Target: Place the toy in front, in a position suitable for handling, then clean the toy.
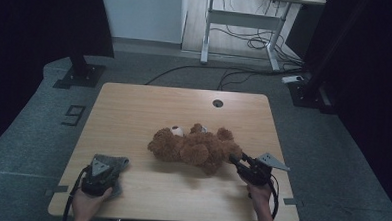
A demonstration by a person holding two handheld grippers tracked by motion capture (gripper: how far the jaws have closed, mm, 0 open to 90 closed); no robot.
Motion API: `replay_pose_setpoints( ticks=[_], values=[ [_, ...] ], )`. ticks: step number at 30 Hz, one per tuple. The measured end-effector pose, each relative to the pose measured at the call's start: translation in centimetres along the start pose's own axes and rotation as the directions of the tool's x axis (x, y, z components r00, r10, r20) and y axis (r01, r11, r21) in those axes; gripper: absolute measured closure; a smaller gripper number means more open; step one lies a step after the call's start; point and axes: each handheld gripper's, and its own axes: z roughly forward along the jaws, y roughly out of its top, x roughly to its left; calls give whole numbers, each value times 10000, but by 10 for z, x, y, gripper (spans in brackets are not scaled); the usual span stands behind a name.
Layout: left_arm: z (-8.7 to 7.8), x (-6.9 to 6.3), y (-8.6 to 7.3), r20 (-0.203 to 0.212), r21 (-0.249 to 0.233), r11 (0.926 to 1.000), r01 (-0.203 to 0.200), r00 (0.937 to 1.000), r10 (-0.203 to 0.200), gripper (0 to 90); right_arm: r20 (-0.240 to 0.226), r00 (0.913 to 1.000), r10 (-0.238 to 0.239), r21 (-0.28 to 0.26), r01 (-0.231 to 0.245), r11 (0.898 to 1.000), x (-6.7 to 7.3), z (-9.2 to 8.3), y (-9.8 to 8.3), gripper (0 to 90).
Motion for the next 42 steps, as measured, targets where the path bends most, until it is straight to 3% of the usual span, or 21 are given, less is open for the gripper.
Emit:
replay_pose_setpoints(
  ticks=[14,22,32,35,42],
  values=[
    [-11,10,1,541,-569,9969,551,9972,-520,785,-3,10000,33,102,-33,9999,-1,1,-1,564],
    [-29,11,8,700,-1476,9859,786,9952,-688,783,4,10000,14,108,-14,9999,-1,1,-1,563],
    [-46,-1,19,1160,-2233,9724,682,9923,-429,781,-18,10000,-4,129,4,9999,-2,1,-1,566],
    [-48,-6,23,1490,-2453,9668,720,9882,-358,780,-28,10000,1,139,0,9999,-2,1,-1,566],
    [-41,-19,28,1727,-2307,9718,492,9849,-88,779,-44,10000,28,161,-27,9999,-2,1,-3,579]
  ],
)
